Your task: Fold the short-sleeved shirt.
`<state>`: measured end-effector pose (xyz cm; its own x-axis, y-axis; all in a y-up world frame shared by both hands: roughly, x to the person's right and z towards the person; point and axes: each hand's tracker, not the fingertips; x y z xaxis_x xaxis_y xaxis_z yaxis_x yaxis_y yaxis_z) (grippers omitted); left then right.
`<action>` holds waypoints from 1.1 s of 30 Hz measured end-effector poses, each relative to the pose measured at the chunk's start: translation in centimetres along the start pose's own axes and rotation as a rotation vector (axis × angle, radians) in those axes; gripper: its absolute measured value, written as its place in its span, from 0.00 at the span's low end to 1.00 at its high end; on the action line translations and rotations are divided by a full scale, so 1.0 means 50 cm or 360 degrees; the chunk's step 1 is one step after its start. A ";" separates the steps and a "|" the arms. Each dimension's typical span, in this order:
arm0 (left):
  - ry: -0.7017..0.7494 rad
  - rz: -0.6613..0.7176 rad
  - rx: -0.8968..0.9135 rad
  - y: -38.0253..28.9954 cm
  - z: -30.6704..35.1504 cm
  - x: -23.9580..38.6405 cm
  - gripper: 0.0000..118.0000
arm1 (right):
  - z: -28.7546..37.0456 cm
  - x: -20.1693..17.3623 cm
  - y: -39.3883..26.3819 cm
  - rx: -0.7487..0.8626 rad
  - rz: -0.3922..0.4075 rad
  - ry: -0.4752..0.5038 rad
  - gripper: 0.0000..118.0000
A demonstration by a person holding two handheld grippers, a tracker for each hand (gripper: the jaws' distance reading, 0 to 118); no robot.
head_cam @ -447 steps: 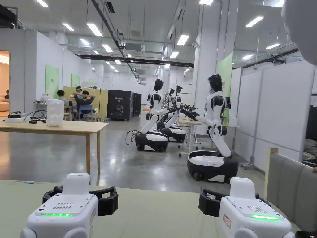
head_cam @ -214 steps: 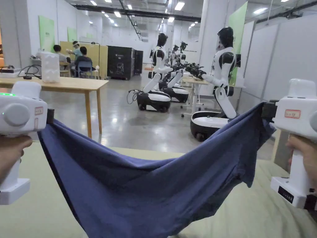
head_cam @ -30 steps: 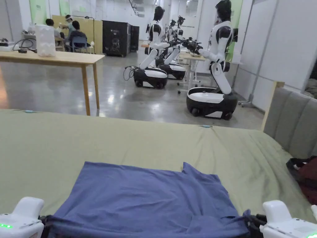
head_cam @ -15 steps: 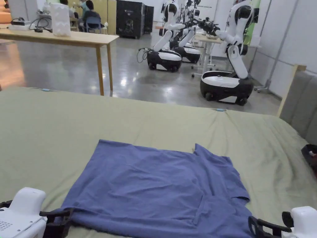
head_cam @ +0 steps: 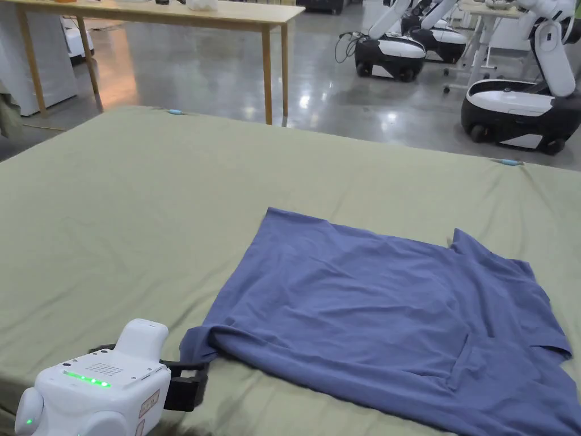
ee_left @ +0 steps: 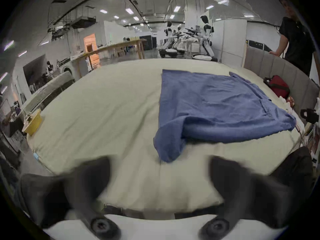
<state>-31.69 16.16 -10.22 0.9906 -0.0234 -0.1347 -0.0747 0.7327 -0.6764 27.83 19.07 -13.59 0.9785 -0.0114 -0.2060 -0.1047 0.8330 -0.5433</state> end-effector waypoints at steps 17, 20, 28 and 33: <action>-0.0135 -0.0096 -0.0011 0.089 -0.041 0.068 0.05 | -0.084 0.025 0.002 -0.0208 0.0043 0.0080 1.00; -0.0187 -0.0028 -0.0042 0.094 -0.059 0.035 0.05 | -0.112 0.031 0.003 -0.0299 0.0033 0.0040 0.86; -0.0097 -0.0157 -0.0011 0.149 -0.005 0.068 0.04 | -0.081 0.063 0.046 -0.0066 -0.0087 0.0114 0.05; -0.0098 -0.0177 0.0169 0.293 0.000 0.057 0.04 | -0.089 0.068 0.197 0.0107 -0.0051 0.0076 0.05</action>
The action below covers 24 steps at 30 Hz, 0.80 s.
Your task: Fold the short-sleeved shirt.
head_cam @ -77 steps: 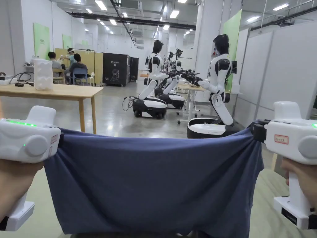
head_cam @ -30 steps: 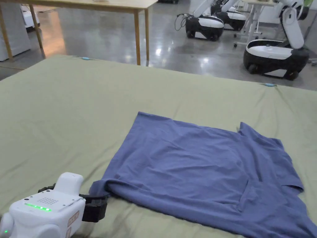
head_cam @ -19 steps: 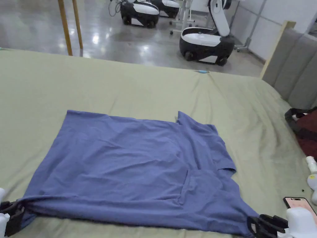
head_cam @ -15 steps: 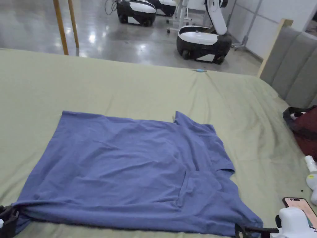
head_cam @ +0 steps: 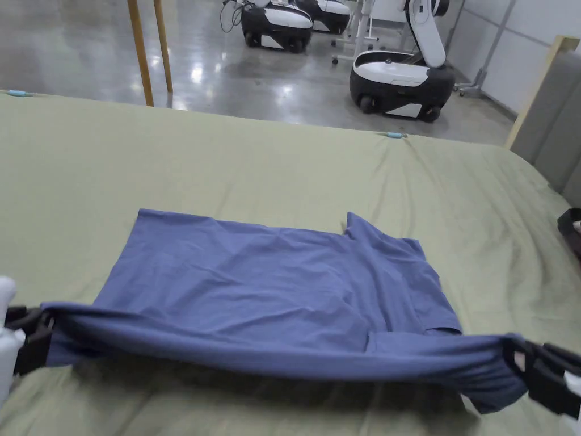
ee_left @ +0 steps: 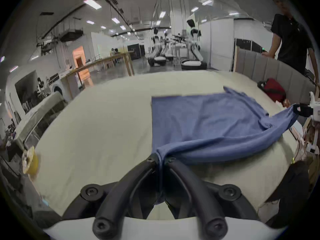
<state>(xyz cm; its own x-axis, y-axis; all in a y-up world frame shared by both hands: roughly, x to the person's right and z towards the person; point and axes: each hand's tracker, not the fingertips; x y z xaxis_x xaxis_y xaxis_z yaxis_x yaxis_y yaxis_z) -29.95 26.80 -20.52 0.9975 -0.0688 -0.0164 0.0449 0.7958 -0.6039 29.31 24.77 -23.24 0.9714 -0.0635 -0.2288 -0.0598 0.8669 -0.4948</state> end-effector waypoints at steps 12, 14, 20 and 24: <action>0.0093 -0.0031 -0.0460 0.133 -0.396 -0.013 0.05 | -0.372 0.028 0.114 -0.0416 -0.0016 -0.0153 0.05; 0.0094 -0.0010 -0.0414 0.119 -0.385 -0.002 0.40 | -0.374 0.033 0.102 -0.0397 -0.0029 -0.0157 0.29; 0.0149 -0.0038 0.0025 0.078 -0.183 0.013 0.95 | -0.202 -0.001 0.080 -0.0081 0.0109 -0.0080 0.94; 0.0175 -0.0166 0.0122 -0.040 -0.044 0.046 0.96 | -0.065 -0.044 0.008 -0.0005 0.0215 -0.0038 0.94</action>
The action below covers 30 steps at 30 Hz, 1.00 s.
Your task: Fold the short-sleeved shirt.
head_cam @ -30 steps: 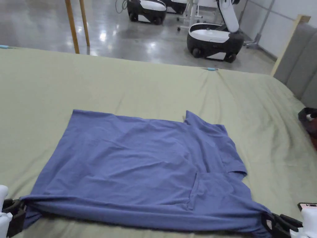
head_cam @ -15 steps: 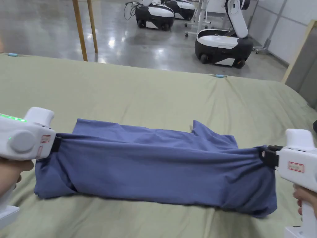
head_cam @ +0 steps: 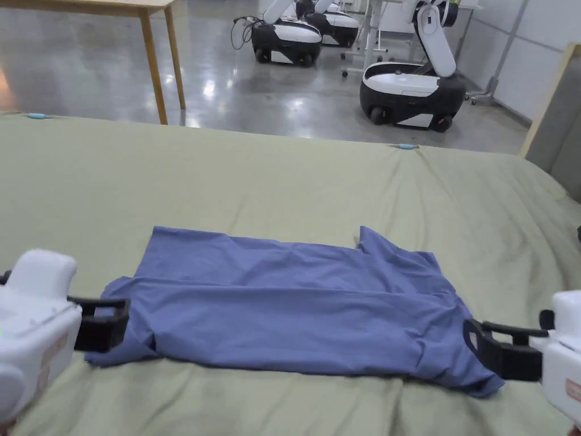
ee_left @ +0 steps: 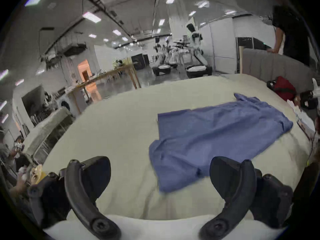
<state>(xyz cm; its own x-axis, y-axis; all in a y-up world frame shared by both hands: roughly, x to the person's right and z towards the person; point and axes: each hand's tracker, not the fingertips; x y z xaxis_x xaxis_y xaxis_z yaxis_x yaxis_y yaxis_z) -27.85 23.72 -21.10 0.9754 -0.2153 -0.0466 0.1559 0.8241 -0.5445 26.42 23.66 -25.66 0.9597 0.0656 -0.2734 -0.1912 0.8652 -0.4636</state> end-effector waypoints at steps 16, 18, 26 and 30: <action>-0.0047 0.0301 -0.0274 -0.125 -0.053 -0.048 0.65 | 0.063 -0.035 -0.075 -0.0062 -0.0127 0.0006 0.02; -0.0045 0.0364 -0.0347 -0.101 -0.111 -0.048 0.99 | 0.048 -0.031 -0.074 -0.0084 -0.0126 -0.0001 0.02; -0.0015 0.0299 -0.0487 -0.030 -0.215 0.009 0.88 | -0.029 0.002 -0.082 -0.0192 -0.0152 -0.0063 0.02; -0.0021 0.0244 -0.0516 -0.030 -0.244 0.026 0.29 | -0.126 0.034 -0.090 -0.0425 -0.0194 -0.0129 0.96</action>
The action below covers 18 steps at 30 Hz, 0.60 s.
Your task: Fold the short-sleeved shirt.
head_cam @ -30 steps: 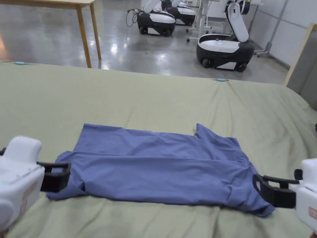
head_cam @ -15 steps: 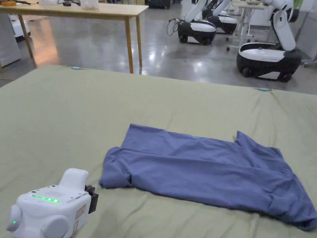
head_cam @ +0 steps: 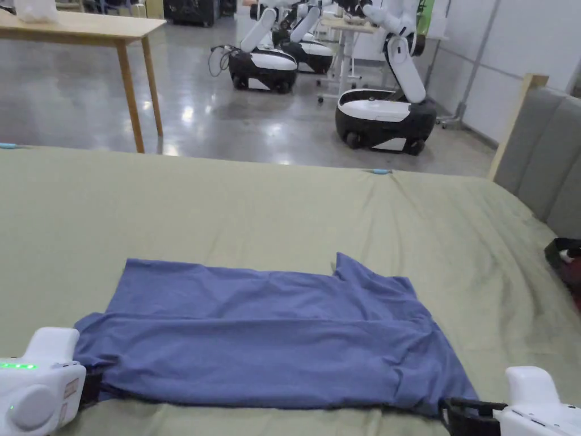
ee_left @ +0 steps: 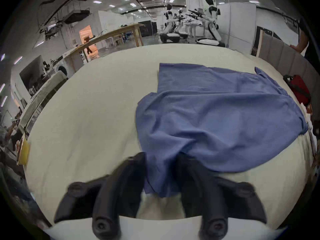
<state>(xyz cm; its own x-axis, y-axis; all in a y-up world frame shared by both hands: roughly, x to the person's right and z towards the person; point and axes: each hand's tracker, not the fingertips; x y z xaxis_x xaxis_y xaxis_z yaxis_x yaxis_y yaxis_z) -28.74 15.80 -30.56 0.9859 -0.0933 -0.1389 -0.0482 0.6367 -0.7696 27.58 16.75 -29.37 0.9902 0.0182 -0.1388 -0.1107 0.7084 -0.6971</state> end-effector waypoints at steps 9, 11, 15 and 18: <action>-0.0084 0.0009 -0.0013 0.014 -0.006 -0.023 0.02 | -0.148 0.049 0.029 -0.0084 -0.0180 0.0170 0.08; -0.0092 0.0059 0.0106 0.025 0.038 -0.036 0.01 | -0.089 0.035 0.042 0.0043 -0.0102 0.0191 0.08; -0.0178 0.0021 0.0217 0.051 0.148 -0.053 0.01 | 0.060 0.023 0.074 0.0226 0.0013 0.0254 0.08; -0.0168 -0.0082 0.0296 0.036 0.227 -0.061 0.01 | 0.176 0.000 0.066 0.0261 0.0149 0.0242 0.08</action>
<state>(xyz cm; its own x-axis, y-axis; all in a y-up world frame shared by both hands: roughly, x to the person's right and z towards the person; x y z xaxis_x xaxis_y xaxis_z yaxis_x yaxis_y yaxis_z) -30.00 25.91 -24.43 0.9981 -0.0551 -0.0285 0.0238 0.7644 -0.6443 27.99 25.28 -25.48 0.9505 -0.0084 -0.3106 -0.1739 0.8139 -0.5543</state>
